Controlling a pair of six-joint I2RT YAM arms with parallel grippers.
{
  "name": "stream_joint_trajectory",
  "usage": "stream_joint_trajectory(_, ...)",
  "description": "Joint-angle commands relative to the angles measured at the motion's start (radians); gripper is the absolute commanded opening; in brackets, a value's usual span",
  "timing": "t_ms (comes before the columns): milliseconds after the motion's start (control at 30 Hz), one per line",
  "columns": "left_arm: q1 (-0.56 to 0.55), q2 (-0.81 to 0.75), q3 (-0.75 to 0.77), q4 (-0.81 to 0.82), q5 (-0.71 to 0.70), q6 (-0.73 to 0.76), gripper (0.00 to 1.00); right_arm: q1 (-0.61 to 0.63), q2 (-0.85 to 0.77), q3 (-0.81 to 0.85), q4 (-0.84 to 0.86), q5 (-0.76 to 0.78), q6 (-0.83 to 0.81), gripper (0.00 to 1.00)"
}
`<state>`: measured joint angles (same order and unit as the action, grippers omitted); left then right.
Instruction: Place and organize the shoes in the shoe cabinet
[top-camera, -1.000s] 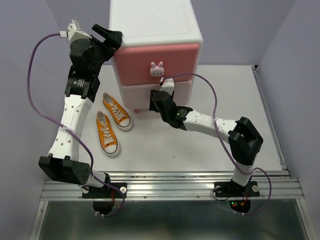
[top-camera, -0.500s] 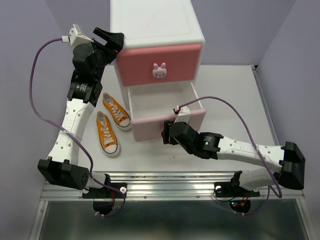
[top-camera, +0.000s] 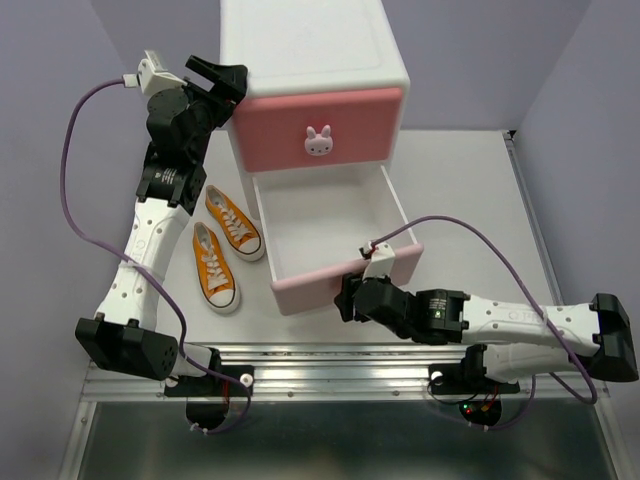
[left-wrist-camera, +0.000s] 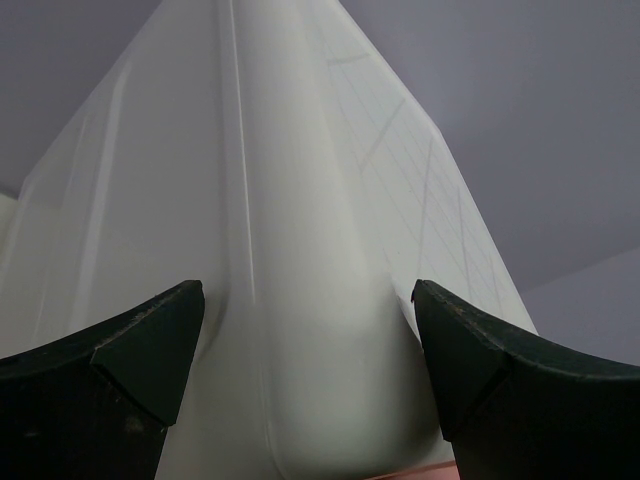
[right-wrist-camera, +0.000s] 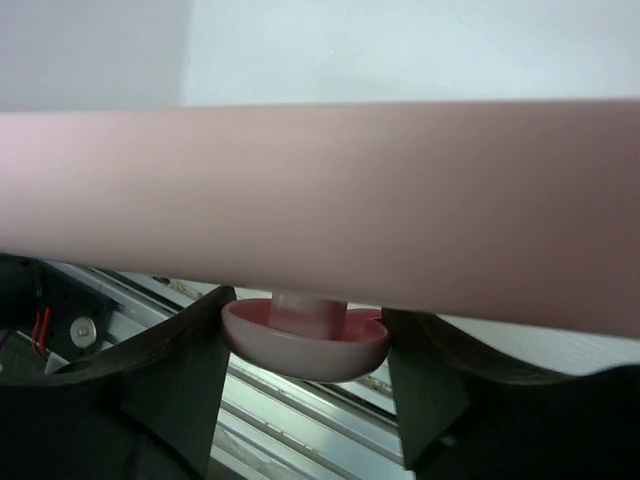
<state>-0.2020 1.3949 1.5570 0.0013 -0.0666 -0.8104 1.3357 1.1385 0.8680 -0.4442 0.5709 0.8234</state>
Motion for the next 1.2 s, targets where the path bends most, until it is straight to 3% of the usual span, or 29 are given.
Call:
stream_joint_trajectory(0, -0.002, 0.115, -0.072, -0.373, -0.025, 0.125, 0.94, 0.040, -0.031, 0.031, -0.080, -0.097, 0.017, 0.70)
stream_joint_trajectory(67, 0.000, 0.124, -0.057, -0.388, -0.018, 0.131, 0.94, 0.040, -0.026, 0.054, -0.103, -0.085, 0.022, 0.84)
stream_joint_trajectory(100, 0.000, 0.125, -0.045, -0.402, -0.015, 0.138, 0.94, 0.040, -0.013, 0.084, -0.132, -0.088, 0.026, 1.00)
stream_joint_trajectory(267, 0.000, 0.127, -0.006, -0.432, -0.010, 0.163, 0.95, 0.040, 0.020, 0.186, -0.229, -0.140, -0.004, 1.00)
stream_joint_trajectory(433, 0.000, 0.134, 0.043, -0.458, -0.001, 0.162, 0.97, 0.040, -0.017, 0.272, -0.199, -0.178, -0.121, 1.00)
stream_joint_trajectory(600, 0.000, 0.133, 0.124, -0.549, -0.002, 0.151, 0.99, 0.040, 0.003, 0.377, -0.223, 0.007, -0.245, 1.00)
stream_joint_trajectory(800, 0.003, 0.134, 0.264, -0.601, 0.010, 0.157, 0.99, -0.019, 0.046, 0.440, -0.220, 0.154, -0.074, 1.00)
stream_joint_trajectory(900, 0.004, 0.168, 0.411, -0.619, 0.027, 0.139, 0.99, -0.180, 0.056, 0.477, -0.142, 0.129, -0.049, 1.00)
stream_joint_trajectory(933, 0.004, 0.182, 0.440, -0.620, 0.027, 0.136, 0.99, -0.299, 0.078, 0.518, -0.119, 0.033, -0.151, 1.00)
stream_joint_trajectory(1033, 0.006, 0.208, 0.552, -0.624, -0.015, 0.135, 0.99, -0.487, 0.173, 0.667, -0.126, -0.063, -0.322, 1.00)
stream_joint_trajectory(1067, 0.012, 0.216, 0.580, -0.629, -0.015, 0.137, 0.99, -0.487, 0.194, 0.699, -0.125, -0.063, -0.335, 1.00)
stream_joint_trajectory(1167, 0.033, 0.245, 0.678, -0.647, -0.016, 0.126, 0.99, -0.647, 0.256, 0.770, -0.125, -0.130, -0.310, 1.00)
